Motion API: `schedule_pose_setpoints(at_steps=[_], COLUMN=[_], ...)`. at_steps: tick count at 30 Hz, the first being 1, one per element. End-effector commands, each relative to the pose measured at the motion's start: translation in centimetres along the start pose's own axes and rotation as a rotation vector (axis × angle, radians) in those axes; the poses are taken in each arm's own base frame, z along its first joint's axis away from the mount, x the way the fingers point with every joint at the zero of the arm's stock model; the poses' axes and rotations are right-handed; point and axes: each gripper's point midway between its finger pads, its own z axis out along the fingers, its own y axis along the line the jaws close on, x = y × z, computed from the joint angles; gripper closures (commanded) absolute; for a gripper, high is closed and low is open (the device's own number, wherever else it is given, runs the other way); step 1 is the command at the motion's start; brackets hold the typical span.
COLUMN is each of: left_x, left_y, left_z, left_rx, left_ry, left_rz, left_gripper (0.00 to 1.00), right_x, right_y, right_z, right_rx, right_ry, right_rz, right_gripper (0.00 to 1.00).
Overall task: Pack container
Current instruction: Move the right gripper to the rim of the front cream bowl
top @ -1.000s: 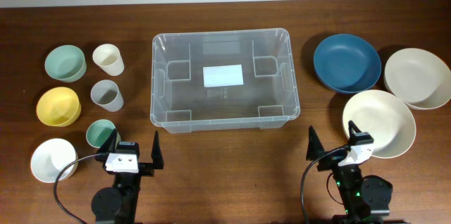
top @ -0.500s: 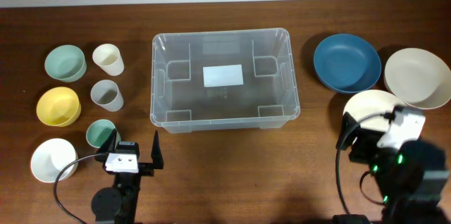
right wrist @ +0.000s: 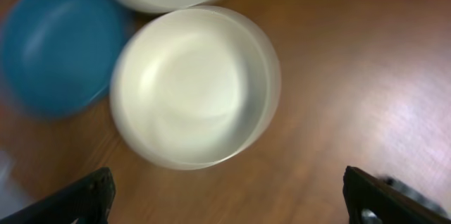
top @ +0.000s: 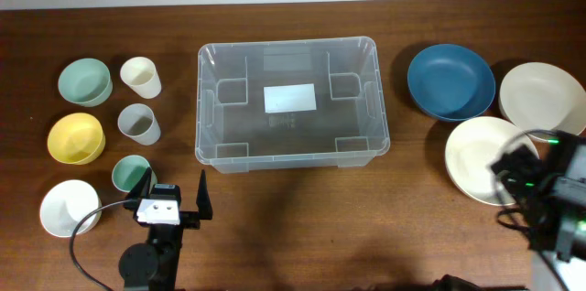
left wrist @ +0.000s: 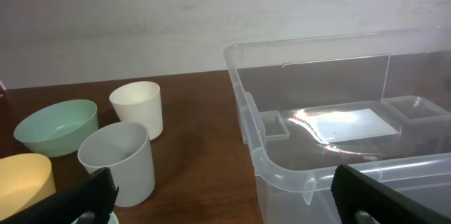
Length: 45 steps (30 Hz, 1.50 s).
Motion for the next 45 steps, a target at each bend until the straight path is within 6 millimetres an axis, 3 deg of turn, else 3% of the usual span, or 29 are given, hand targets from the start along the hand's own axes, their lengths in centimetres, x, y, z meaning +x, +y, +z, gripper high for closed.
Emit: schedule_pose_setpoints(at_steps=[1, 4, 12, 17, 22, 26, 34, 45], left_x=[0.1, 0.1, 0.1, 0.1, 0.1, 0.1, 0.1, 0.1], left_y=[0.1, 0.1, 0.1, 0.1, 0.1, 0.1, 0.1, 0.1], left_z=[0.0, 0.0, 0.0, 0.0, 0.0, 0.0, 0.0, 0.0], left_rx=[-0.006, -0.006, -0.006, -0.006, -0.006, -0.006, -0.006, -0.006], left_ry=[0.0, 0.0, 0.0, 0.0, 0.0, 0.0, 0.0, 0.0], left_rz=[-0.007, -0.007, -0.007, -0.007, -0.007, -0.007, -0.007, -0.007], left_gripper=[0.01, 0.01, 0.01, 0.0, 0.0, 0.01, 0.01, 0.0], right_x=[-0.4, 0.6, 1.8, 2.3, 2.5, 3.9, 5.6, 4.3], right_y=[-2.6, -3.9, -3.3, -1.8, -1.9, -2.3, -2.8, -2.5], right_z=[1.5, 3.2, 8.7, 11.7, 14.8, 17.2, 19.7, 20.6], right_rx=[0.047, 0.053, -0.05, -0.134, -0.121, -0.099, -0.076, -0.096], right_ry=[0.069, 0.179, 0.337, 0.411, 0.449, 0.524, 0.596, 0.533], right_rz=[0.175, 0.215, 0.155, 0.101, 0.108, 0.118, 0.127, 0.118], right_gripper=[0.01, 0.01, 0.01, 0.01, 0.0, 0.04, 0.08, 0.35])
